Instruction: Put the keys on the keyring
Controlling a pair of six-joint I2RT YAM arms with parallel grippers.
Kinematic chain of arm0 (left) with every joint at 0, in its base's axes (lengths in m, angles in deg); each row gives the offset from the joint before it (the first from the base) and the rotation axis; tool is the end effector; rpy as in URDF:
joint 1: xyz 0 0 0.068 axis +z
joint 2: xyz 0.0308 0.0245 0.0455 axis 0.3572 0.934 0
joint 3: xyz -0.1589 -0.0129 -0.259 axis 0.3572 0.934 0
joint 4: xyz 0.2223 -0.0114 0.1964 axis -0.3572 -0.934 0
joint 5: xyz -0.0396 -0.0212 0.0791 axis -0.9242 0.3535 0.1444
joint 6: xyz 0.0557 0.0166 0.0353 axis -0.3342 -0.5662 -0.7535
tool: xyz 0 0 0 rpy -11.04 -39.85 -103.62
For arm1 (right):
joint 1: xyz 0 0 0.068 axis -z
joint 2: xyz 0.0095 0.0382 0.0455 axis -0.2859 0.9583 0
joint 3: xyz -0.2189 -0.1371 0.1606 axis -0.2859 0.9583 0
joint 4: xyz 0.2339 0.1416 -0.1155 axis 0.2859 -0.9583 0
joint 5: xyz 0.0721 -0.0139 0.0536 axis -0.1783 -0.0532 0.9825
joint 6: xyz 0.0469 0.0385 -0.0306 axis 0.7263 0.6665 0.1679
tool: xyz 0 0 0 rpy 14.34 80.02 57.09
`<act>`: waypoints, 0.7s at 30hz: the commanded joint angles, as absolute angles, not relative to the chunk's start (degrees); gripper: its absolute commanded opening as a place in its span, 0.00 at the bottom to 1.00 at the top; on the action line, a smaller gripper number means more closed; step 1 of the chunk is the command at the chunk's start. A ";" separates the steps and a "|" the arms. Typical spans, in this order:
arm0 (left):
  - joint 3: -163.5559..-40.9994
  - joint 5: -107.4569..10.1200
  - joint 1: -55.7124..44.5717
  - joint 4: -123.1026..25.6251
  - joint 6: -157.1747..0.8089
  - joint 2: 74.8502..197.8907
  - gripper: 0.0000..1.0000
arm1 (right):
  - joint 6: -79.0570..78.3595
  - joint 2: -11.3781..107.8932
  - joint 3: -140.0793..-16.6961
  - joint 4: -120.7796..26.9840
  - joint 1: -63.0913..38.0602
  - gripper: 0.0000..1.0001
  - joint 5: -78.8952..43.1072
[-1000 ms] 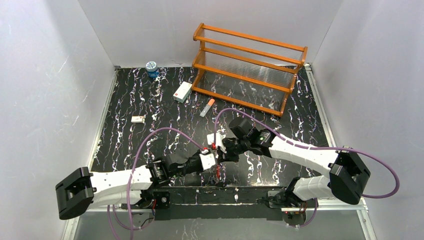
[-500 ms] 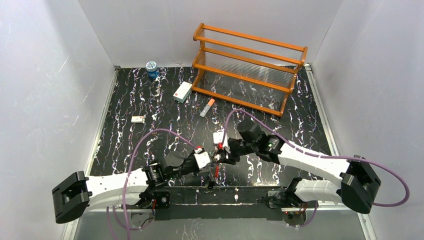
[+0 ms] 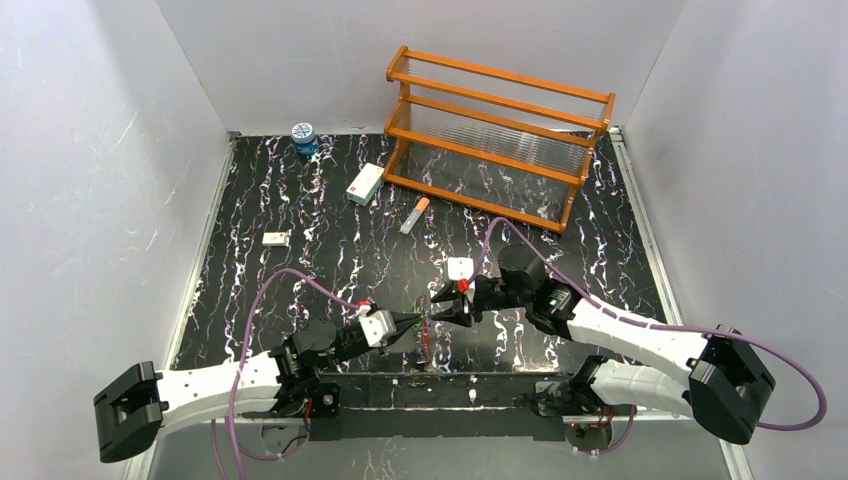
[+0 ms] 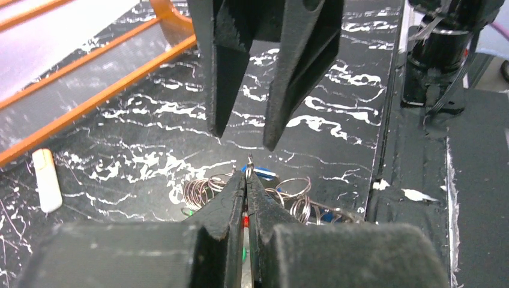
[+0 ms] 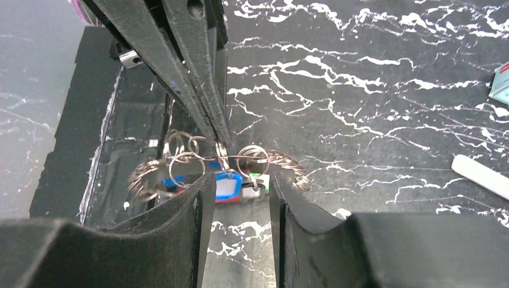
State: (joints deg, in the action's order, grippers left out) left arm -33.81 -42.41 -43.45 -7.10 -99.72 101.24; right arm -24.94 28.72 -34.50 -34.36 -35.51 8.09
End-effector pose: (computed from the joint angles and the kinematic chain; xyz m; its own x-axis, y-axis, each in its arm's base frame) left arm 0.0778 -0.1670 0.2010 0.2115 -0.0415 -0.9765 0.8930 0.4143 0.1758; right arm 0.1404 0.2296 0.2492 0.1202 -0.2595 -0.9582 -0.9915 0.0168 -0.1289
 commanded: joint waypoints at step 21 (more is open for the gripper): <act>-34.06 -45.73 -43.45 -2.00 -101.45 100.04 0.00 | -27.41 31.46 -35.57 -31.06 -31.67 0.38 21.53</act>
State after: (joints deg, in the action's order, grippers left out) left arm -33.46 -45.40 -43.45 -5.26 -100.68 100.19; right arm -24.83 31.47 -34.46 -29.79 -32.14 18.89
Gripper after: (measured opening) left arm 0.010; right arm 0.368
